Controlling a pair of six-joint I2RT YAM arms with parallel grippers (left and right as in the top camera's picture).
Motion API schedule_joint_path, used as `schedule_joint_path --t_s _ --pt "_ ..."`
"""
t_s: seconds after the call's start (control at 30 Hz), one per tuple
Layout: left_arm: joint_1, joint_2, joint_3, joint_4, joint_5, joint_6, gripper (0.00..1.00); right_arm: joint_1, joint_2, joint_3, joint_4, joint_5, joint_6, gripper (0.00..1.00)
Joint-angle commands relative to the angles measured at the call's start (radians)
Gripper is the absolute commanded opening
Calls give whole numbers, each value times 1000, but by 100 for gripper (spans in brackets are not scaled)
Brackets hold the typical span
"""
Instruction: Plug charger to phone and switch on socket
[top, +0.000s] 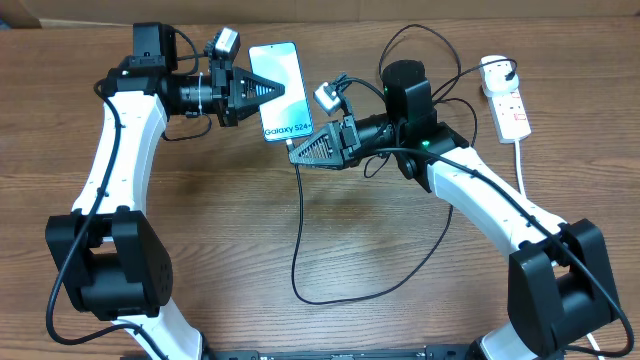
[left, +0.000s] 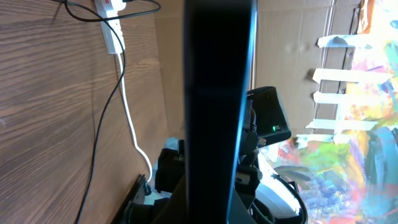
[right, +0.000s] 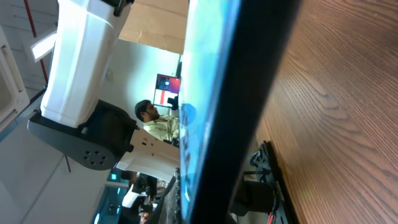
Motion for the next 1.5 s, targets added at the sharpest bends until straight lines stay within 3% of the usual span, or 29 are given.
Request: schedule_joint_path --t_s 0.0,1.47 --pt "2 -5 11 4 57 -6 4 2 -23 14 18 18 8 4" --pt "6 -5 11 4 99 -21 4 10 -23 14 44 159 85 4"
